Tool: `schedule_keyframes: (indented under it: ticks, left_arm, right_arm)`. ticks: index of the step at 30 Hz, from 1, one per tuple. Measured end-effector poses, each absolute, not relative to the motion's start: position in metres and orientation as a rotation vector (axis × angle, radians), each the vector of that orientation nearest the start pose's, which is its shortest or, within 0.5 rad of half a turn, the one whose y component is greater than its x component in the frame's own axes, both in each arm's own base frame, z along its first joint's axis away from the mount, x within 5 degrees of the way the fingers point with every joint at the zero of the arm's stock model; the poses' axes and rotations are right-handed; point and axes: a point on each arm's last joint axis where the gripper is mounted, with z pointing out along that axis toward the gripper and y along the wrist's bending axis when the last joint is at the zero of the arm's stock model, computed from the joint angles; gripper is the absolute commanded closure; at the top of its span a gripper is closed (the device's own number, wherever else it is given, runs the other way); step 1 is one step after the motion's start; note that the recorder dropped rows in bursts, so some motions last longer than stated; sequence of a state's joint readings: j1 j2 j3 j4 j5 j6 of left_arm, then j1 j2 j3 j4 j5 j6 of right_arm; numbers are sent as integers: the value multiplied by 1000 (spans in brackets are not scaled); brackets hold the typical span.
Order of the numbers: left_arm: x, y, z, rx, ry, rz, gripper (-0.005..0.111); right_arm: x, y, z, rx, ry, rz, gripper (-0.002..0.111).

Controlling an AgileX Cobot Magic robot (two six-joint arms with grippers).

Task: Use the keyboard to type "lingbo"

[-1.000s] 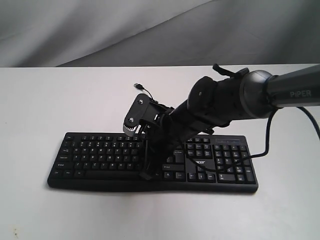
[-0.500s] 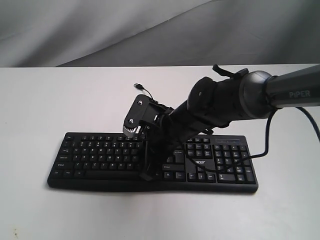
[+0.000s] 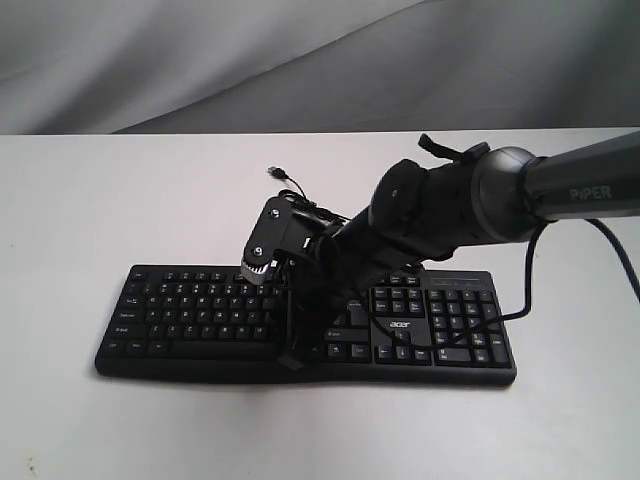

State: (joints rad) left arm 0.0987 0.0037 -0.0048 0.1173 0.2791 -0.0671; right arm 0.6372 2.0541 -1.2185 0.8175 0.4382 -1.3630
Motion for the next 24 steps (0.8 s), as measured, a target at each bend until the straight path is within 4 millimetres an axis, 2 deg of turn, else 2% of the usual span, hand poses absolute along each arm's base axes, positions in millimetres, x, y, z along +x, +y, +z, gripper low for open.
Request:
schedule_keyframes:
  ticks: [24]
  left_arm:
    - [54, 8, 190, -70, 1760, 133, 106]
  right_arm:
    - [311, 264, 119, -1601, 2068, 407, 108]
